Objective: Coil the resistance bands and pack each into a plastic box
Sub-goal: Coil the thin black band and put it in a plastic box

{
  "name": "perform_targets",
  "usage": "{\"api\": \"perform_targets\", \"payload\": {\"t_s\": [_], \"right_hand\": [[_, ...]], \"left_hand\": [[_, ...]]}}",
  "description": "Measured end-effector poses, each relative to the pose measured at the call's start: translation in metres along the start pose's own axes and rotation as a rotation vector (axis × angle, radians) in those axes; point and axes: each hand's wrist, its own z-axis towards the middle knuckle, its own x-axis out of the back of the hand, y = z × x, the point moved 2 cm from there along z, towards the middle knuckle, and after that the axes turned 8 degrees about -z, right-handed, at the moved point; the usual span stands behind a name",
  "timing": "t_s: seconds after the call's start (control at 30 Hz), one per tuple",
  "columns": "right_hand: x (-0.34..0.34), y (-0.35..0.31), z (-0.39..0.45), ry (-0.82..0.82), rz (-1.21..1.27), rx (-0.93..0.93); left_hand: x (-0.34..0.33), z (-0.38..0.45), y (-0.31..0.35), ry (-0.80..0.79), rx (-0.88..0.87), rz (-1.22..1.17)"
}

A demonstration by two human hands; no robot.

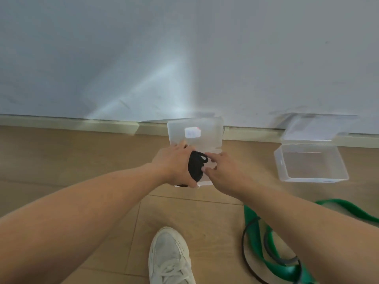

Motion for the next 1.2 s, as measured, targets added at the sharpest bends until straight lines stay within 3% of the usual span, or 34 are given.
{"api": "perform_targets", "payload": {"t_s": [0.1,0.27,0.37,0.47,0.63,0.73,0.9,1.2], "right_hand": [[-0.003,0.013,0.012,-0.156,-0.027,-0.008],[-0.001,0.012,0.020,-0.281,-0.041,0.028],[0.000,0.006,0.015,-0.341,-0.222,0.077],[-0.007,0.007,0.010,-0.289,-0.303,0.075],[-0.029,0.018,-0.002,0.104,-0.304,0.081],[-0.039,0.029,-0.009,0.218,-0.253,0.103],[-0.040,0.044,-0.008,0.202,-0.299,0.190],[-0.020,0.025,0.006,0.109,-0.315,0.106]], "left_hand": [[-0.014,0.009,-0.005,0.017,-0.005,-0.010],[-0.027,0.003,-0.004,0.124,-0.009,0.028],[-0.035,0.002,0.005,0.105,0.062,0.037],[-0.036,0.005,0.014,0.053,0.156,-0.008],[-0.036,0.011,0.026,0.054,0.301,-0.100],[-0.038,0.011,0.034,0.090,0.325,-0.154],[-0.039,0.008,0.040,0.139,0.267,-0.143],[-0.043,0.028,0.029,0.141,0.367,-0.158]]}}
